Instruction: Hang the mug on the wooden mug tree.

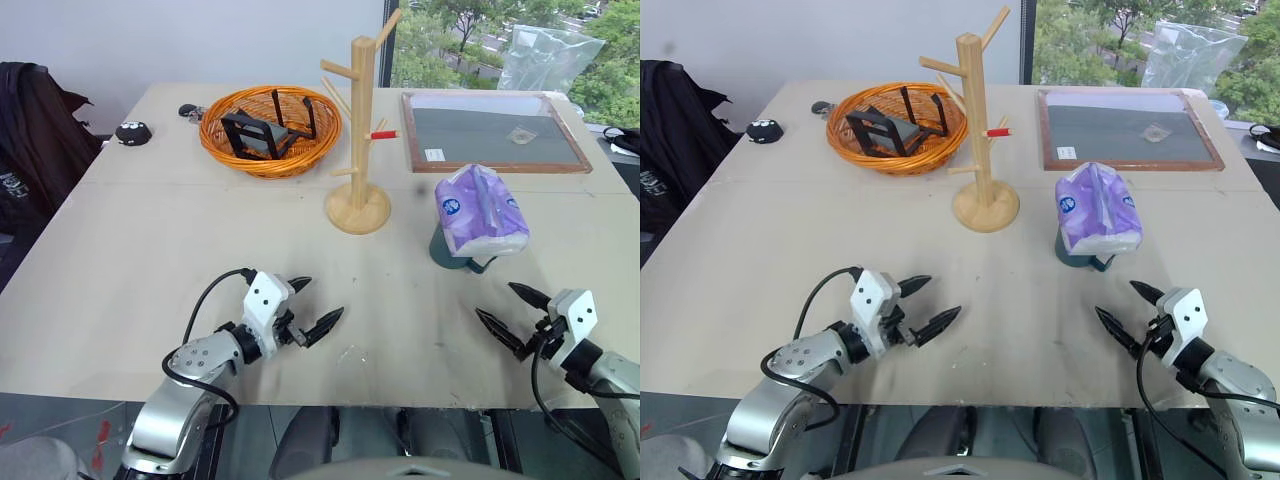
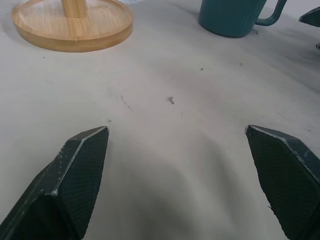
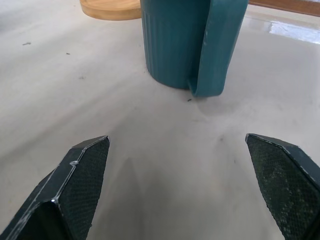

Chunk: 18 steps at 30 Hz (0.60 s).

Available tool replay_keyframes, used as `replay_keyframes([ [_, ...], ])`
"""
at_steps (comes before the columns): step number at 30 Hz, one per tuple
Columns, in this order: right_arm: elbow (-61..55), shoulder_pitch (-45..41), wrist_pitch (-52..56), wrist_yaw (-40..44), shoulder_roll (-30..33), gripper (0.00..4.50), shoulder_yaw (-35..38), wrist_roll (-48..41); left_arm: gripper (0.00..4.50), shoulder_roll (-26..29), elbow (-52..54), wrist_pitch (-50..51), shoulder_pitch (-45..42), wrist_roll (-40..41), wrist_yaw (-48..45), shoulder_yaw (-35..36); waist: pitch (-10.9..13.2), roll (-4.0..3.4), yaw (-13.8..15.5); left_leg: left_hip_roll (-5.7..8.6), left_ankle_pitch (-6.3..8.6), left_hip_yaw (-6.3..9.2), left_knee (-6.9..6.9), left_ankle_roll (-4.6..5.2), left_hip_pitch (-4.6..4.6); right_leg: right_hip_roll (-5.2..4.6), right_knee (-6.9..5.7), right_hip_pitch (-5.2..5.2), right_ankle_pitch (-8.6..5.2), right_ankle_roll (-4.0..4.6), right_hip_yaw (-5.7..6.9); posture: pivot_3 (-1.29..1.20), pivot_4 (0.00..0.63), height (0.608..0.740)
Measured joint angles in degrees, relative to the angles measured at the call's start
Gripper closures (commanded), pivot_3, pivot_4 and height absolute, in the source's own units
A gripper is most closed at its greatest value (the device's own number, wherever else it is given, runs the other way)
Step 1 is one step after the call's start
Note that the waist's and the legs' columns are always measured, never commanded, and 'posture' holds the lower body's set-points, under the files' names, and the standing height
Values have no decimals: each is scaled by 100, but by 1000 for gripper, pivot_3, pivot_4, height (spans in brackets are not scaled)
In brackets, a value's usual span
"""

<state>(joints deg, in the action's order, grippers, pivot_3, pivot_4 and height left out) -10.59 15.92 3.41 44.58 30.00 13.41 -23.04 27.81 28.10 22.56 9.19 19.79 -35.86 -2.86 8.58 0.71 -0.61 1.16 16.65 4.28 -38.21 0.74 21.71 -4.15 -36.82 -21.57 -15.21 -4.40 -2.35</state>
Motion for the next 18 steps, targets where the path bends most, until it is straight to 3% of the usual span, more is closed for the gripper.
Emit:
replay_keyframes([
  [6,-10,23,40,2,5,107,232,-216,0,20,0,-2,-34,-44,-47,-38,0,0,5,1,0,0,0,0,1,-1,0,0,0,0,0,0,150,740],
  [13,-317,-308,1559,-163,467,107,1569,-2302,0,218,106,93,-686,381,-545,9,1,-2,-9,-1,0,0,-1,1,1,1,-1,2,0,0,0,0,150,740],
  [18,-436,-1107,3016,-1225,531,107,1914,-4139,0,437,406,560,-1316,1224,-944,66,2,-2,-15,-4,0,0,-1,1,3,3,-1,1,0,0,0,0,150,740],
])
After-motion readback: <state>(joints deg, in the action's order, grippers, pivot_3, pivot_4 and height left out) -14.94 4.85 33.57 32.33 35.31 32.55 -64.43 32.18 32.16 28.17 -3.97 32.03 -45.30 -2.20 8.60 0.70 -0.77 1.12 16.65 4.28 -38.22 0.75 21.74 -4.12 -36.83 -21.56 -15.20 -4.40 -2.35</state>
